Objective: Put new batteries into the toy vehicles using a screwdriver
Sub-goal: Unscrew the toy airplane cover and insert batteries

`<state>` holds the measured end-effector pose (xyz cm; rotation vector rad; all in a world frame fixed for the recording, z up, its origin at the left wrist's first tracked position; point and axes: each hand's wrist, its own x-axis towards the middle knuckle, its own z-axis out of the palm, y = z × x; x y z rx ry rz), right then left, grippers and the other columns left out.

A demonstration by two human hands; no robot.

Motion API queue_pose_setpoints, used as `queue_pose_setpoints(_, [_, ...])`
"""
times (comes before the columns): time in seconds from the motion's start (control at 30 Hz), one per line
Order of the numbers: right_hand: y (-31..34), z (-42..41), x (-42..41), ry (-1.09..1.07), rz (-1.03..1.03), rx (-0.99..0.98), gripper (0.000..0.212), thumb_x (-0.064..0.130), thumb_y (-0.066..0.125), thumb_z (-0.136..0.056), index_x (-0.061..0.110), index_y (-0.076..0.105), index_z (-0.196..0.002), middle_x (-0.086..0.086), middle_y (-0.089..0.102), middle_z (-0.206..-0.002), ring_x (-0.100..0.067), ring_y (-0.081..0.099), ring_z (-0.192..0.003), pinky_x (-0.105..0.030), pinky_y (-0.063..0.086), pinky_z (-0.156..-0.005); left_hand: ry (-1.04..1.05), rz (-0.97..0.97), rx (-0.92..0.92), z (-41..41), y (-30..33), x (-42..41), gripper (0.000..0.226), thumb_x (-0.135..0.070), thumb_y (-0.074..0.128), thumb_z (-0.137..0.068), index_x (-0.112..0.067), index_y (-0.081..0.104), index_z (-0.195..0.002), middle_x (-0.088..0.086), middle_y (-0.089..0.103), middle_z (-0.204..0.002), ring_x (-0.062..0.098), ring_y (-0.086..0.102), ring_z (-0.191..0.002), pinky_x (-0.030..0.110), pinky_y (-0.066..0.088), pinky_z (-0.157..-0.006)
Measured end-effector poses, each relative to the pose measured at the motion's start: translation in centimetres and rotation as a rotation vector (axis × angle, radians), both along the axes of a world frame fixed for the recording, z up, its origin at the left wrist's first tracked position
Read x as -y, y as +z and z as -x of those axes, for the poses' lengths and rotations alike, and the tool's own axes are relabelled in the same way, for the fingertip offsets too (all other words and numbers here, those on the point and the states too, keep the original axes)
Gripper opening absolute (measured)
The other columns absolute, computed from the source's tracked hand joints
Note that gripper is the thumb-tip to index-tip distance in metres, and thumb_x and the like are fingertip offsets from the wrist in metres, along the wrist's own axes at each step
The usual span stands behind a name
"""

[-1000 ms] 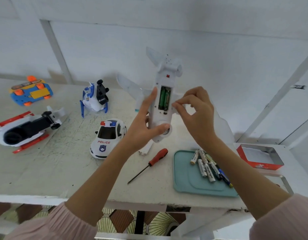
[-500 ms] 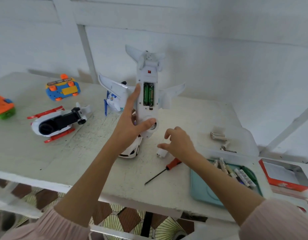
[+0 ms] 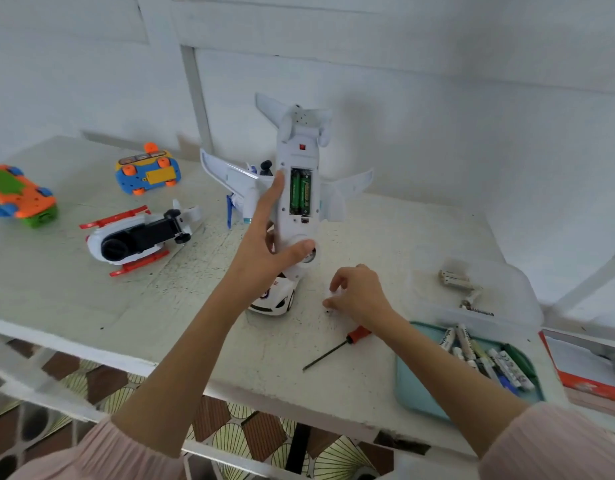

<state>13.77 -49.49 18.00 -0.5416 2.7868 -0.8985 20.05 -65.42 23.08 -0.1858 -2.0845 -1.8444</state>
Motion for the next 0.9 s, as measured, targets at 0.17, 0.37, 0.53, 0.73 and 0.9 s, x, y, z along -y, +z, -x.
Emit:
queue_pose_setpoints(0.17, [0.5, 0.0, -0.8, -0.014, 0.121, 0.076, 0.014, 0.012, 0.076, -0.072, 0.005, 0.065, -0.079, 0.010, 0.051, -0.065, 0.000, 0.046, -0.060, -0.004, 0.037, -0.050, 0.006, 0.000, -0.001, 1.0, -0.1, -0.8, 0.086, -0.028, 0.074, -0.077, -0.060, 0.019, -0.135, -0.003, 0.044, -0.145, 0.012, 0.059, -0.112, 0.021, 0.053, -0.078])
queue_pose_setpoints(0.37, [3.6, 0.6, -5.3, -0.198, 0.350, 0.028, 0.014, 0.007, 0.076, -0.070, 0.014, 0.064, -0.072, 0.004, 0.059, -0.066, -0.006, 0.051, -0.059, -0.008, 0.038, -0.053, -0.060, -0.052, 0.005, 3.2, -1.2, -3.3, 0.087, -0.012, 0.070, -0.080, -0.048, 0.019, -0.141, -0.005, 0.040, -0.146, 0.001, 0.058, -0.109, 0.020, 0.052, -0.080])
queue_pose_setpoints(0.53, [6.2, 0.3, -8.9, -0.256, 0.430, 0.095, 0.014, -0.002, 0.070, -0.074, 0.009, 0.063, -0.077, -0.007, 0.059, -0.073, -0.012, 0.052, -0.059, -0.013, 0.045, -0.048, -0.086, -0.093, 0.056, 4.3, -3.2, -5.7, 0.085, -0.019, 0.071, -0.078, -0.053, 0.021, -0.138, -0.019, 0.043, -0.135, -0.004, 0.058, -0.105, 0.019, 0.052, -0.078])
queue_pose_setpoints(0.73, [8.1, -0.1, -10.7, -0.215, 0.527, 0.132, 0.020, -0.004, 0.067, -0.078, 0.012, 0.067, -0.090, -0.006, 0.064, -0.085, -0.009, 0.058, -0.063, -0.007, 0.047, -0.059, -0.160, -0.189, 0.101, 4.4, -5.6, -7.3, 0.082, -0.025, 0.073, -0.074, -0.061, 0.027, -0.132, -0.008, 0.042, -0.145, 0.003, 0.060, -0.110, 0.024, 0.052, -0.085])
queue_pose_setpoints(0.9, [7.7, 0.0, -9.1, -0.136, 0.672, 0.227, 0.031, -0.011, 0.063, -0.077, 0.014, 0.066, -0.094, 0.002, 0.065, -0.082, 0.000, 0.061, -0.064, -0.012, 0.051, -0.068, -0.199, -0.327, 0.180, 4.4, -7.3, -7.6, 0.085, -0.021, 0.078, -0.068, -0.058, 0.037, -0.132, -0.004, 0.049, -0.142, 0.018, 0.059, -0.116, 0.032, 0.051, -0.089])
